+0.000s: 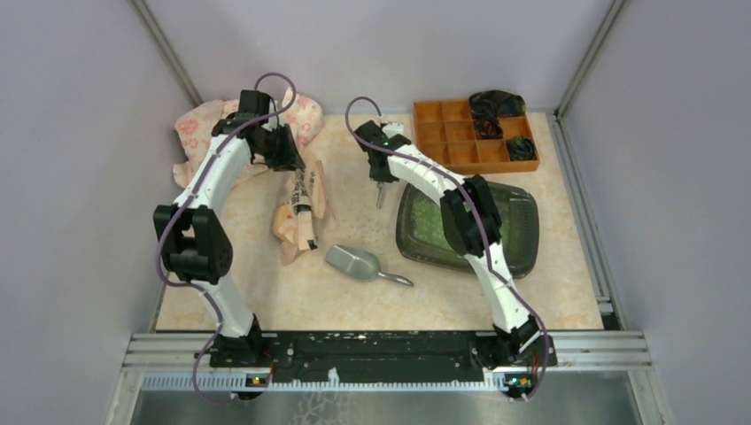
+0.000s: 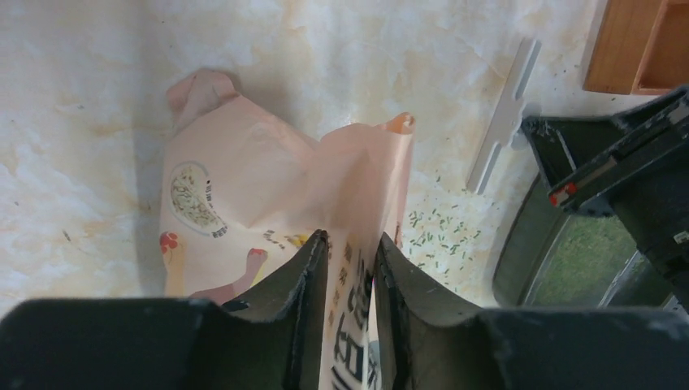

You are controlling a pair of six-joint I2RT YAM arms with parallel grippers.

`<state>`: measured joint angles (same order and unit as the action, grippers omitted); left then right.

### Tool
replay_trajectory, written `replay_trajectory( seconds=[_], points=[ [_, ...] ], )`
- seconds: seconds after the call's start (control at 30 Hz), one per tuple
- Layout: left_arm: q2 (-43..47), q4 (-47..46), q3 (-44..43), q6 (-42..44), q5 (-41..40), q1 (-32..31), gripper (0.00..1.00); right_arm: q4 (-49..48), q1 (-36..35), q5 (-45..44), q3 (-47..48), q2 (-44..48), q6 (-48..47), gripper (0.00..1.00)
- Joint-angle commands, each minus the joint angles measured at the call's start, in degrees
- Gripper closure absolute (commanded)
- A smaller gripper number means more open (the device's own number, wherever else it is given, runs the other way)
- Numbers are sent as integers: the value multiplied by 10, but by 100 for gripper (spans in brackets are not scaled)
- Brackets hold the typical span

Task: Fill the litter box with clean litter
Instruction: Pick up the clamp from the center of the board.

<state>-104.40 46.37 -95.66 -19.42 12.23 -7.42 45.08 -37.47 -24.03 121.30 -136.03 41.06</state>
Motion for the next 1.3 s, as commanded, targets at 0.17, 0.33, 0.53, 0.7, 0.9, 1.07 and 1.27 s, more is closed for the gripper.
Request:
replay_trajectory(
  seconds=[0.17, 0.33, 0.53, 0.7, 0.9, 1.07, 1.27],
  points=[
    [8, 25, -83, 0, 8, 3, 45, -73, -20, 51, -101, 180, -81, 100],
    [29, 48, -123, -15, 2, 4, 41, -143, -21, 100, -176, 282, -112, 100],
    [115, 16, -72, -45, 92, 21, 27, -274, -21, 249, -294, 418, -139, 100],
    [217, -102, 62, -105, 260, 40, 33, -363, 0, 374, -391, 521, -130, 100],
    [373, -605, 358, -334, 462, 40, 40, -560, 69, 598, -514, 587, 42, 100],
    [402, -709, 404, -376, 492, 34, 26, -757, 74, 696, -571, 576, 197, 100],
    [404, -790, 427, -412, 499, 26, 18, -924, 65, 728, -599, 537, 320, 100]
  ],
)
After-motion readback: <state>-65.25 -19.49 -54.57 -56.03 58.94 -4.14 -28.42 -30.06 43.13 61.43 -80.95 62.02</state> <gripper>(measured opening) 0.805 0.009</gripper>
